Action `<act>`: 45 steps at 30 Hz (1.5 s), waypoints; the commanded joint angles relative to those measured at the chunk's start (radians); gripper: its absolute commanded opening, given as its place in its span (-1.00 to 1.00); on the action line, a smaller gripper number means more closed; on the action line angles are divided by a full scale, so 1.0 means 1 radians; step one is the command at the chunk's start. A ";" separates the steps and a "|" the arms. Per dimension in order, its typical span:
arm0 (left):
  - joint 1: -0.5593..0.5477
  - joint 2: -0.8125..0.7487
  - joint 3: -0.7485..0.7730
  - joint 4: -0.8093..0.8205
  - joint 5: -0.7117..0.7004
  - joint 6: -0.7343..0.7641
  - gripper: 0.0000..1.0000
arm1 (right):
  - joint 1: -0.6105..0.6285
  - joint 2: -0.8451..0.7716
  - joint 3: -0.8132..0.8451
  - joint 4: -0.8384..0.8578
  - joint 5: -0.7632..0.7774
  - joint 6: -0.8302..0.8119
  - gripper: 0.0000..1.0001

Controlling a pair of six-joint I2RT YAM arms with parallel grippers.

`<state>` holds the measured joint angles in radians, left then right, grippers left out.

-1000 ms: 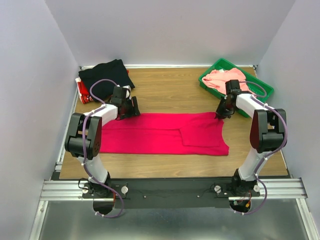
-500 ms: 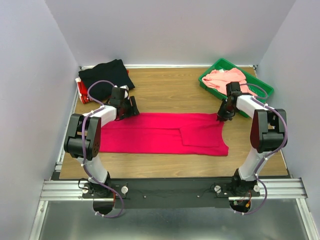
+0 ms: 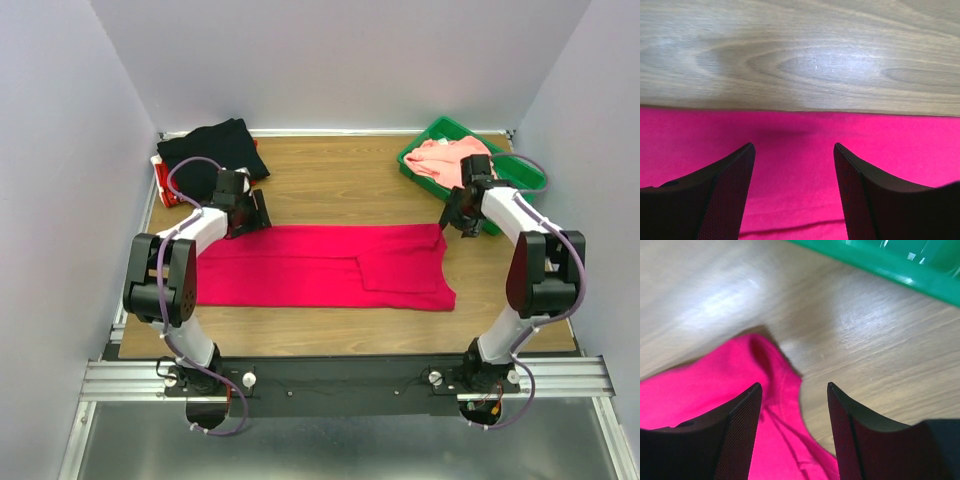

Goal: Fold and stack the t-shirts
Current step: Fold the tshirt

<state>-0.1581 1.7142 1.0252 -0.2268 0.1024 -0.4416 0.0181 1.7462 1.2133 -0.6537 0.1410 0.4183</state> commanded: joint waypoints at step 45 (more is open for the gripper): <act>-0.017 -0.301 -0.298 -0.184 0.002 -0.033 0.43 | 0.307 1.001 1.217 -0.015 -0.359 0.008 0.47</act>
<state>-0.1761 1.4452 0.7368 -0.3195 0.1364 -0.4690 0.3141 2.5797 2.3119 -0.5777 -0.1928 0.4259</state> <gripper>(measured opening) 0.714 0.718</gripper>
